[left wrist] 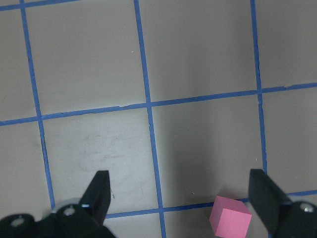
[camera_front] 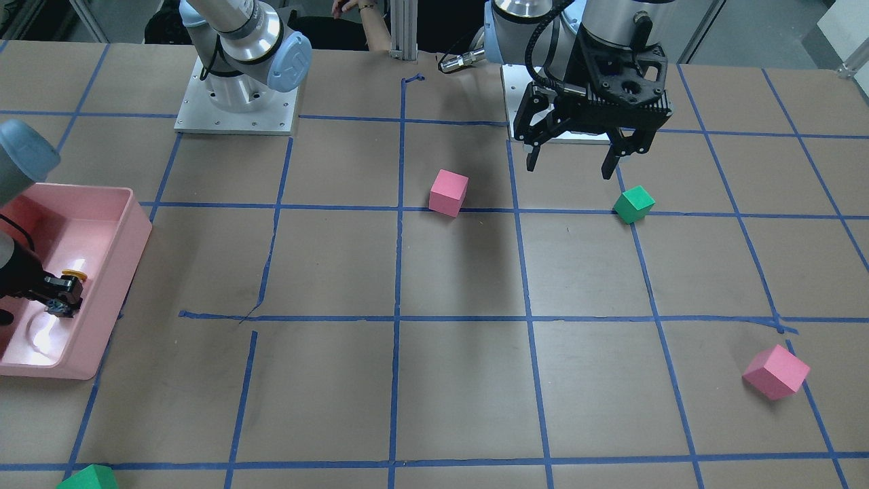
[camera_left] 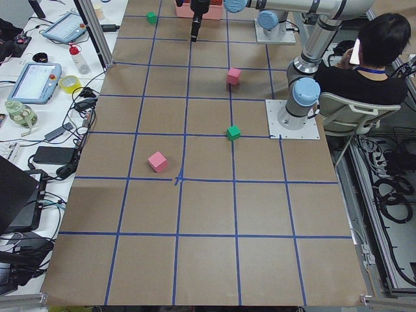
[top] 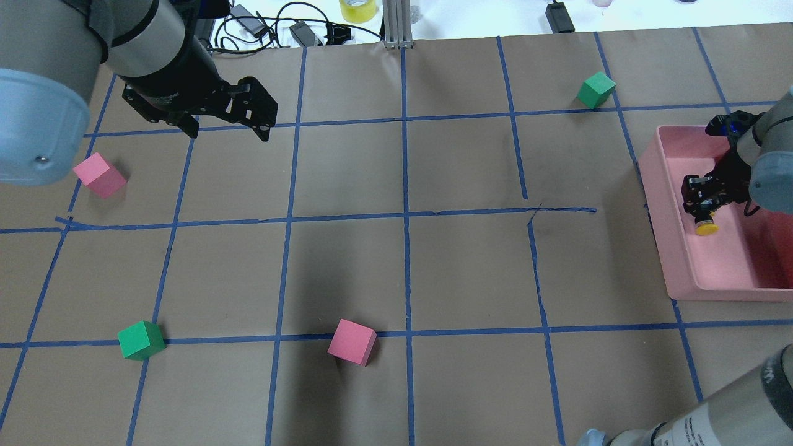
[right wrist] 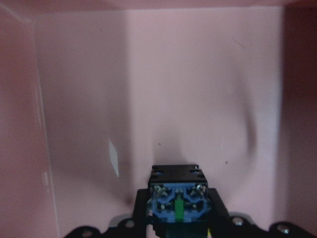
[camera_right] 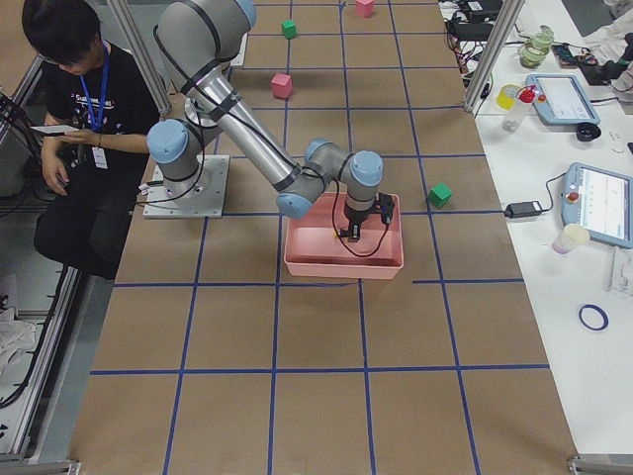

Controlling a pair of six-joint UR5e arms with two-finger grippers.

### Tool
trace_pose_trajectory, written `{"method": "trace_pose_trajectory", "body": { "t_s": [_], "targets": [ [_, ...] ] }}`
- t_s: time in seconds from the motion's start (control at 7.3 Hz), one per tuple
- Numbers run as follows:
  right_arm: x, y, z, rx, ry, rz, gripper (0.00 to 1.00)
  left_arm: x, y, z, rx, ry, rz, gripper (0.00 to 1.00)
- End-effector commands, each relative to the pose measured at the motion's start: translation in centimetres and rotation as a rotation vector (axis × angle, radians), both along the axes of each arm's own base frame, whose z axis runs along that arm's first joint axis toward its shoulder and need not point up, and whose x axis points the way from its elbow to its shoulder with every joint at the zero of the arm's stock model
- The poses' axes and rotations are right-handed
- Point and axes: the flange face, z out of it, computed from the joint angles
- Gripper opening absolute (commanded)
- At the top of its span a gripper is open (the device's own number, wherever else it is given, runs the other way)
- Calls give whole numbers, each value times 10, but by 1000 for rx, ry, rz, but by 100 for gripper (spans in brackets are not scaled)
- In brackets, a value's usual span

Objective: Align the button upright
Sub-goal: 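Lift the switch out of the tray and carry it toward the table center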

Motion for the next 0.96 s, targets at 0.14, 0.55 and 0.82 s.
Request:
{"method": "trace_pose_trajectory", "body": {
  "t_s": [0.14,0.55,0.82],
  "targets": [
    [-2,-4,11,-21,7,14,0,0,0,0,0,0,0,100],
    [0,-12,65,-56,22,13,0,0,0,0,0,0,0,100],
    [32,-24,125,-77,39,54,0,0,0,0,0,0,0,100]
  ]
}}
